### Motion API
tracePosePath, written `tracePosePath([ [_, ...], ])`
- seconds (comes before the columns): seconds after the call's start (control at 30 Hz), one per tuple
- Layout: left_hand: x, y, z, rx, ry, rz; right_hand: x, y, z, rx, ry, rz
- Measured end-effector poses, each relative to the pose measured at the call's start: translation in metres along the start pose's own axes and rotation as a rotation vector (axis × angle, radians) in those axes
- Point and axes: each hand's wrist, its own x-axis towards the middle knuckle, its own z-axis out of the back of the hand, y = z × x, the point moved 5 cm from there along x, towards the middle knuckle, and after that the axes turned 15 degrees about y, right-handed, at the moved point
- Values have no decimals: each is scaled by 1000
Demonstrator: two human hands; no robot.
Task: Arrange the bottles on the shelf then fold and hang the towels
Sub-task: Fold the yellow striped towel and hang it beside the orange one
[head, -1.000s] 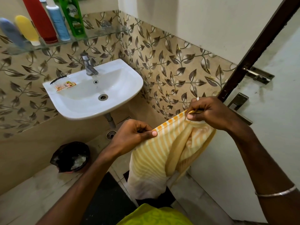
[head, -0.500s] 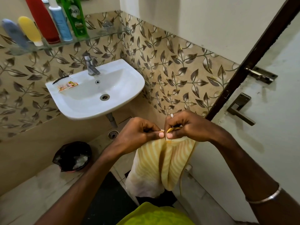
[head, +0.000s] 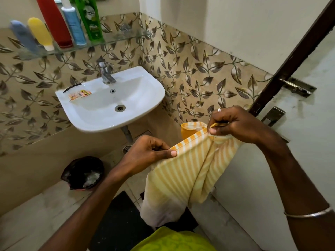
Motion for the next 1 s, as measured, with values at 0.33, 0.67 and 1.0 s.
tracePosePath([
  [0.33,12,-24,-1,63,-22,-133,1,7,-27,30,24,88],
  [0.67,9,-28,-1,53,29,-140,21,15,-63,124,195,198],
  [1.0,-5,-9,-3,-50,15,29,15,6,-41,114,124,137],
])
